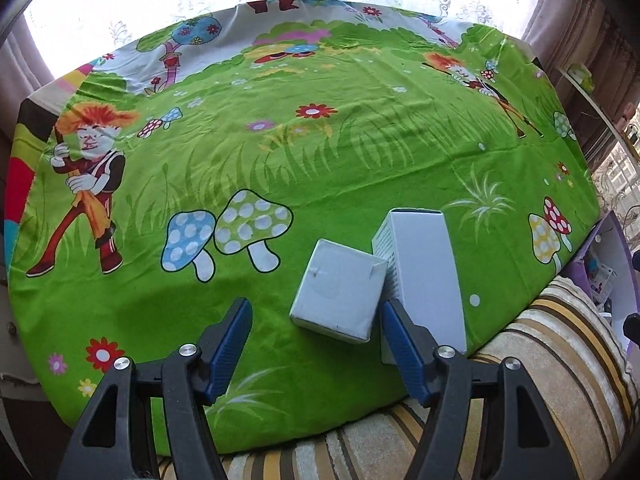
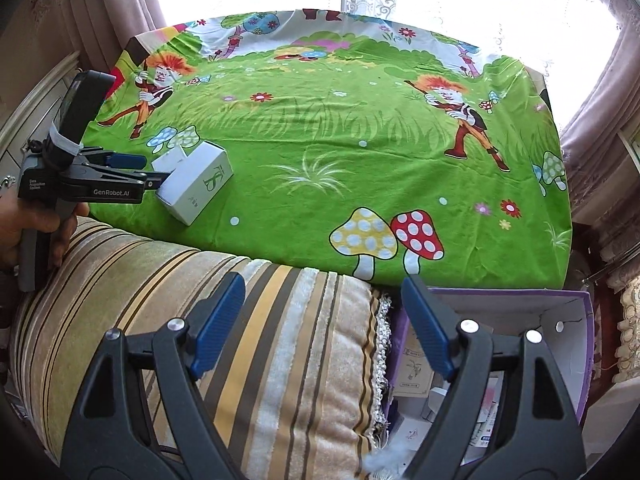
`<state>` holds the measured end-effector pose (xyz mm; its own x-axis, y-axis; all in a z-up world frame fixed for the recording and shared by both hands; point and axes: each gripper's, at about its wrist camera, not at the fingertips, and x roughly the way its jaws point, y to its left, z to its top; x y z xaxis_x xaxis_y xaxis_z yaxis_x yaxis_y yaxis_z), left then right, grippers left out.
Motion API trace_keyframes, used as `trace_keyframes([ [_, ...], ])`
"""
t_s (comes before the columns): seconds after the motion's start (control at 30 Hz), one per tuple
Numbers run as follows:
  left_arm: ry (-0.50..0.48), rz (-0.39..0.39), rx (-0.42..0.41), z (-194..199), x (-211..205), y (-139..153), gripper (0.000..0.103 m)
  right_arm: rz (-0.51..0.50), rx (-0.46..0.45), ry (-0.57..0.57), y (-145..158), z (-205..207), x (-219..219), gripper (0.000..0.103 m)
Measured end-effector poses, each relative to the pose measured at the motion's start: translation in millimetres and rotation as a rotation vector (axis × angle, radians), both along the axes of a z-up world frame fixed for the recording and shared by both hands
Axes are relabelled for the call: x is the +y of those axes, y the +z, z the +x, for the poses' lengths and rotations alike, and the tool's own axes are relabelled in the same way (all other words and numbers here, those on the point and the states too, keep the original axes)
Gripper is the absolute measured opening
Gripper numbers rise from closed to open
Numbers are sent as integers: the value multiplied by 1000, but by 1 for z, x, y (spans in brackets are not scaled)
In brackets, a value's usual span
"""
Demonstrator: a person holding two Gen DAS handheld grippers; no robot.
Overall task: Organize rigid objects
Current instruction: 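Grasp a small white box with the left tool while the right tool grasps a tall white box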
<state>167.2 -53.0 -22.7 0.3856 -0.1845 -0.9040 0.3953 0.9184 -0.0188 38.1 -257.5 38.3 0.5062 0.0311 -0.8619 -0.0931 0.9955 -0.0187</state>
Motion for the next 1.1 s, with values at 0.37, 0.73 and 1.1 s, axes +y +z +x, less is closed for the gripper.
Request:
trace_keyframes([
  [0.37, -11, -61, -3, 6, 5, 2, 45, -5, 18, 24, -2, 11, 21, 83],
  [0.73, 119, -123, -38, 0, 32, 12, 45, 40, 27, 110, 0, 36, 76, 83],
  [1.1, 289, -213, -6, 1, 72, 4, 45, 192, 174, 67, -30, 76, 107, 86],
])
